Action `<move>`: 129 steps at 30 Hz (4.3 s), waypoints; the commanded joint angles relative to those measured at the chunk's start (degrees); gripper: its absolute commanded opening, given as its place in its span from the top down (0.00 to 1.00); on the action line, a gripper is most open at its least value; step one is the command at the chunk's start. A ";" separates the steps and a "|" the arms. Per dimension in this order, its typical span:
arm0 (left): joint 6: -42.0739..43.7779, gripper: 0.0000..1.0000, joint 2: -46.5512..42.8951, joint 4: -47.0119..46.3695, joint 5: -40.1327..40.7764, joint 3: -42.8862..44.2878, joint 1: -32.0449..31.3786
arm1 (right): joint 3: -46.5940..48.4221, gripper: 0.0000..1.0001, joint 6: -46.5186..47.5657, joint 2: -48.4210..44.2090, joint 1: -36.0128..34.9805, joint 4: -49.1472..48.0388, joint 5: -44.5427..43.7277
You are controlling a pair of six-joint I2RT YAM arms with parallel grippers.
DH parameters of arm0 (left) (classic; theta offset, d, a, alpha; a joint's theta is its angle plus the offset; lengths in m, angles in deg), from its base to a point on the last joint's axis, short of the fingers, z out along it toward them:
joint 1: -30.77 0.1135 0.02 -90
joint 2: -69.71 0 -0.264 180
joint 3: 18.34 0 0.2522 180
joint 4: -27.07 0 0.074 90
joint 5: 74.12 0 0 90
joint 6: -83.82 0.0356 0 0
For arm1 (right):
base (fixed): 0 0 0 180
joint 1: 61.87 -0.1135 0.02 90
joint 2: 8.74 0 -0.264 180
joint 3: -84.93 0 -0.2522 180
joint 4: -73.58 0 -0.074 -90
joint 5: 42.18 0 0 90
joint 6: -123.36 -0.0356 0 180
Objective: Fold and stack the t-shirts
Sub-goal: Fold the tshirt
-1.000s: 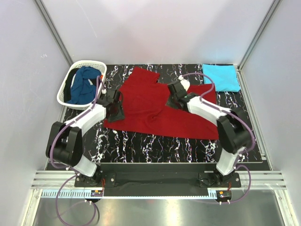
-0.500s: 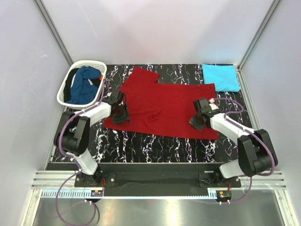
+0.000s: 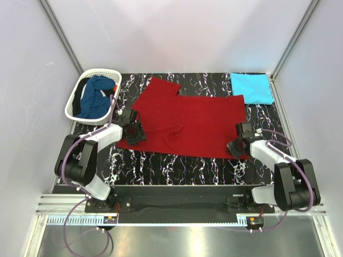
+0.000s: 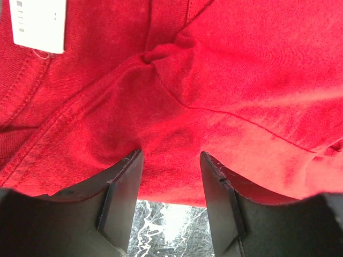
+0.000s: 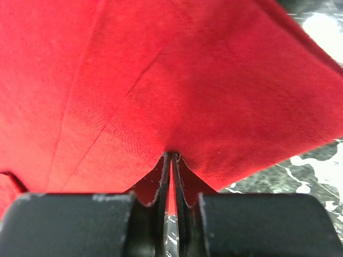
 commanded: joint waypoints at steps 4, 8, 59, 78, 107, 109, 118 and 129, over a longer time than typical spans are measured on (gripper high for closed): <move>-2.00 0.46 -4.24 2.98 2.63 -5.06 -0.17 | -2.58 0.90 -2.60 -4.57 2.59 4.87 -2.39; -4.37 0.46 -8.72 3.07 3.67 -9.19 -0.34 | -6.26 0.94 -4.89 -8.78 3.39 6.28 1.82; 18.74 0.38 54.98 10.72 -8.01 83.36 12.40 | 44.01 0.52 37.57 27.42 3.30 -12.35 25.73; 16.63 0.83 55.52 5.80 -18.12 82.74 13.37 | 55.33 0.42 50.03 39.53 13.49 -0.23 26.97; 11.70 1.00 53.14 -2.82 -26.38 77.02 15.74 | 79.86 0.52 64.02 57.48 14.90 6.02 20.11; 12.05 1.00 52.88 -2.82 -26.03 76.67 15.83 | 80.74 0.52 64.11 58.18 14.90 5.85 20.54; 12.06 1.00 52.70 -3.52 -25.86 75.97 16.00 | 81.88 0.54 65.60 60.03 14.90 5.93 22.66; 11.35 1.00 53.67 -3.78 -25.86 77.29 16.18 | 84.35 0.73 68.59 61.17 14.90 5.93 23.89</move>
